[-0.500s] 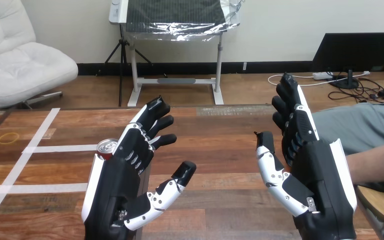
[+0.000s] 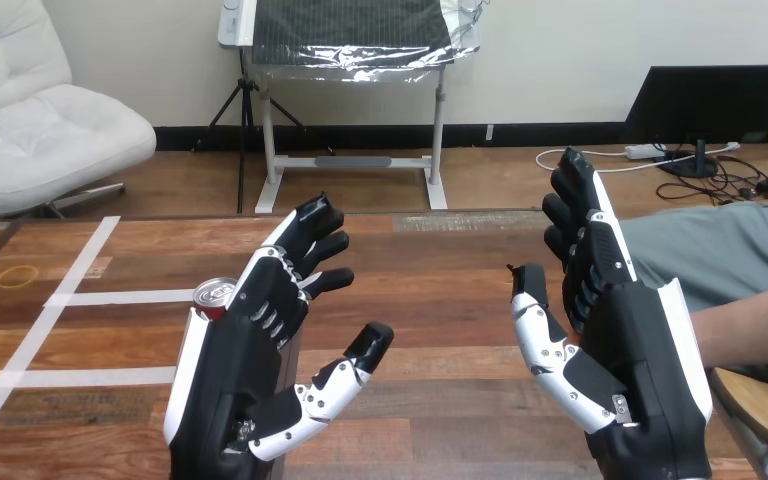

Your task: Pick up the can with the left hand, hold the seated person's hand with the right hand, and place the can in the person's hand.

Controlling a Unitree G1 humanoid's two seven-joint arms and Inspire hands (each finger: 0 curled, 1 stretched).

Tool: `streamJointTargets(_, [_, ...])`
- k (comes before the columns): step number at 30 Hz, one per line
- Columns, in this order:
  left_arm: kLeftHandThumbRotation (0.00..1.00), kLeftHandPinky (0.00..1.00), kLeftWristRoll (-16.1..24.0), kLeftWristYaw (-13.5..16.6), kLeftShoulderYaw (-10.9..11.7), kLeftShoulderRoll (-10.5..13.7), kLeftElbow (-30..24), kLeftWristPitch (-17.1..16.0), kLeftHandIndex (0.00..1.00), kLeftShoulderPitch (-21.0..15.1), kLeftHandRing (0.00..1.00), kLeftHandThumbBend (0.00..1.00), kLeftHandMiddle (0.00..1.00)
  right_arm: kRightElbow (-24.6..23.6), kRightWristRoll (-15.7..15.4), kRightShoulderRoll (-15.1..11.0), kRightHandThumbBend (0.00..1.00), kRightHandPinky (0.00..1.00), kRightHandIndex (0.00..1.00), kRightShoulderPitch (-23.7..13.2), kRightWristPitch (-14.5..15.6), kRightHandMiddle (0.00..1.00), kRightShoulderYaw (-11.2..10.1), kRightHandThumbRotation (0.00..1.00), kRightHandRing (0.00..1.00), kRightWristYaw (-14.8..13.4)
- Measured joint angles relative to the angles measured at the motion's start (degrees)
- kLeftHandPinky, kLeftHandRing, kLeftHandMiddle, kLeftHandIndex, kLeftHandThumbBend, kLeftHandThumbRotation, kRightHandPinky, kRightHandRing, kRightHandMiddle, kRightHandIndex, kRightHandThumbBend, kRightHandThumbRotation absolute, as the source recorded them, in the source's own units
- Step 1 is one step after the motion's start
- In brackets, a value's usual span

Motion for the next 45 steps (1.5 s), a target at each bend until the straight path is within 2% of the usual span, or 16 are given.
streamJointTargets(45, [0.00, 0.74, 0.2, 0.3, -0.2, 0.0, 0.0, 0.0, 0.87, 0.0, 0.83, 0.59, 0.87, 0.0, 0.1, 0.0, 0.00, 1.00, 1.00, 0.0, 0.3, 1.00, -0.2, 0.00, 1.00, 0.4])
